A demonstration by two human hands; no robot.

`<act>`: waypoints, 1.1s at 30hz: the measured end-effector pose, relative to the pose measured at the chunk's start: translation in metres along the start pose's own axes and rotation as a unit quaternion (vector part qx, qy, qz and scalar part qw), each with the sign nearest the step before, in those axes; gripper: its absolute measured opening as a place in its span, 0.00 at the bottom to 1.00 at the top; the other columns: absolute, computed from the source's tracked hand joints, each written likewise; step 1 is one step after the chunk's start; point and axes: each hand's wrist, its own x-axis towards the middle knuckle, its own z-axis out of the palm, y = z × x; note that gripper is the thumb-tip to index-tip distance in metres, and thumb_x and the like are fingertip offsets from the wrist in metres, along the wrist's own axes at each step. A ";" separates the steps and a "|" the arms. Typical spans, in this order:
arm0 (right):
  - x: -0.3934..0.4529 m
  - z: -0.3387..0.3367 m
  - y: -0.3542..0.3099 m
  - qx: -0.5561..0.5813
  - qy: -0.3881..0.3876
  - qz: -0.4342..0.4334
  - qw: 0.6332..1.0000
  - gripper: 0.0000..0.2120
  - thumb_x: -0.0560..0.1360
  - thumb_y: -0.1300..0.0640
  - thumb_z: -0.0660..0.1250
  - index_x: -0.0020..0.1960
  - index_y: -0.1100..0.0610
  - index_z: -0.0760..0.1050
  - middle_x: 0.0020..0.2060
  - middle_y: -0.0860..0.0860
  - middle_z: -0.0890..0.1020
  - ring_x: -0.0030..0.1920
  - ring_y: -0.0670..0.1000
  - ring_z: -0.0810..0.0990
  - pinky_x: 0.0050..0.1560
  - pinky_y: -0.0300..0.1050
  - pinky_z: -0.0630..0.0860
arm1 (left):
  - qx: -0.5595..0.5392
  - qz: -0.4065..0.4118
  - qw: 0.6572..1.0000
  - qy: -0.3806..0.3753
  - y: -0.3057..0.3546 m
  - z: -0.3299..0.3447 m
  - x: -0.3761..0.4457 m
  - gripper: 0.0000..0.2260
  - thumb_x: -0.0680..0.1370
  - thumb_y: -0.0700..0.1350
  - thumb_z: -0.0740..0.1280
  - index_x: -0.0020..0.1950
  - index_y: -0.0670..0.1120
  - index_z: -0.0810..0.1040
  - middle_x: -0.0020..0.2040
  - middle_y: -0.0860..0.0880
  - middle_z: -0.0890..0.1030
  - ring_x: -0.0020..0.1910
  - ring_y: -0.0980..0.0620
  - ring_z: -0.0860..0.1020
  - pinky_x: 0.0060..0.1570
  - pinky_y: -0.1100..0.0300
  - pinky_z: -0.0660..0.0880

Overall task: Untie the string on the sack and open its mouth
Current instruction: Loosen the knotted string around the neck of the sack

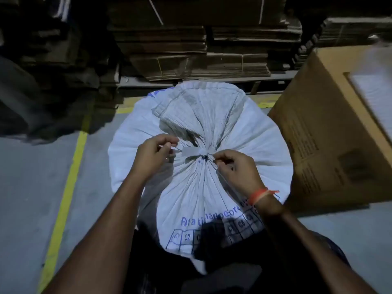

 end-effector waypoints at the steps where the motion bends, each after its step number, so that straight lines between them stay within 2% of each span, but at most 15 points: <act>1: 0.006 0.003 0.006 -0.004 0.005 -0.002 1.000 0.08 0.76 0.62 0.70 0.52 0.53 0.85 0.45 0.46 0.87 0.47 0.41 0.84 0.53 0.34 0.77 | 0.011 0.001 1.000 -0.024 -0.004 0.001 0.009 0.12 0.84 0.38 0.64 0.59 0.49 0.85 0.55 0.50 0.87 0.51 0.51 0.87 0.60 0.49 0.82; 4: 0.025 0.009 0.005 -0.035 0.000 -0.032 0.999 0.08 0.75 0.60 0.72 0.53 0.53 0.84 0.43 0.45 0.86 0.44 0.41 0.83 0.50 0.35 0.79 | 0.067 0.049 0.994 -0.064 -0.001 0.004 0.031 0.11 0.83 0.40 0.67 0.58 0.52 0.86 0.52 0.56 0.87 0.50 0.64 0.83 0.54 0.66 0.77; 8: 0.046 0.014 0.003 -0.021 -0.005 -0.027 0.999 0.12 0.71 0.57 0.77 0.54 0.52 0.81 0.42 0.46 0.84 0.43 0.44 0.81 0.50 0.40 0.80 | 0.104 0.071 0.989 -0.079 -0.001 0.017 0.046 0.10 0.82 0.40 0.69 0.57 0.51 0.87 0.52 0.57 0.87 0.52 0.65 0.82 0.46 0.75 0.73; 10: 0.047 0.015 0.006 -0.019 -0.013 -0.020 1.000 0.14 0.69 0.55 0.79 0.53 0.51 0.81 0.43 0.46 0.84 0.44 0.45 0.81 0.50 0.43 0.81 | 0.119 0.077 0.984 -0.112 -0.002 0.024 0.045 0.09 0.82 0.40 0.69 0.56 0.50 0.87 0.51 0.55 0.88 0.52 0.64 0.82 0.46 0.74 0.74; 13: 0.049 0.017 0.008 -0.032 -0.016 -0.028 0.999 0.14 0.68 0.53 0.79 0.51 0.51 0.81 0.42 0.46 0.83 0.43 0.45 0.81 0.49 0.46 0.81 | 0.116 0.093 0.977 -0.151 0.000 0.030 0.046 0.08 0.81 0.41 0.71 0.55 0.51 0.87 0.51 0.55 0.88 0.52 0.61 0.83 0.51 0.68 0.76; 16: 0.048 0.017 0.009 -0.048 -0.003 -0.032 0.998 0.13 0.68 0.51 0.79 0.49 0.52 0.81 0.40 0.46 0.83 0.42 0.46 0.80 0.48 0.49 0.80 | 0.117 0.092 0.975 -0.165 0.001 0.031 0.046 0.07 0.81 0.42 0.71 0.56 0.51 0.87 0.51 0.56 0.87 0.50 0.61 0.84 0.48 0.72 0.75; 20: 0.046 0.020 0.010 -0.042 0.001 -0.033 0.999 0.11 0.68 0.52 0.79 0.46 0.53 0.80 0.39 0.47 0.82 0.41 0.48 0.80 0.46 0.52 0.80 | 0.126 0.091 0.973 -0.170 0.001 0.032 0.044 0.07 0.81 0.44 0.72 0.57 0.52 0.87 0.53 0.57 0.87 0.50 0.62 0.83 0.48 0.73 0.74; 26: 0.043 0.026 0.009 -0.011 0.008 -0.039 0.999 0.10 0.69 0.53 0.79 0.47 0.53 0.81 0.38 0.46 0.83 0.40 0.46 0.80 0.46 0.46 0.80 | 0.120 0.074 0.977 -0.162 0.003 0.032 0.041 0.06 0.81 0.44 0.72 0.56 0.53 0.86 0.50 0.56 0.87 0.47 0.61 0.83 0.45 0.72 0.75; 33: 0.049 0.031 0.013 0.003 0.006 -0.037 0.999 0.10 0.69 0.54 0.78 0.47 0.52 0.81 0.38 0.48 0.84 0.39 0.49 0.81 0.46 0.52 0.82 | 0.116 0.067 0.979 -0.153 0.004 0.034 0.039 0.05 0.81 0.45 0.71 0.54 0.53 0.86 0.48 0.55 0.87 0.45 0.63 0.83 0.42 0.74 0.74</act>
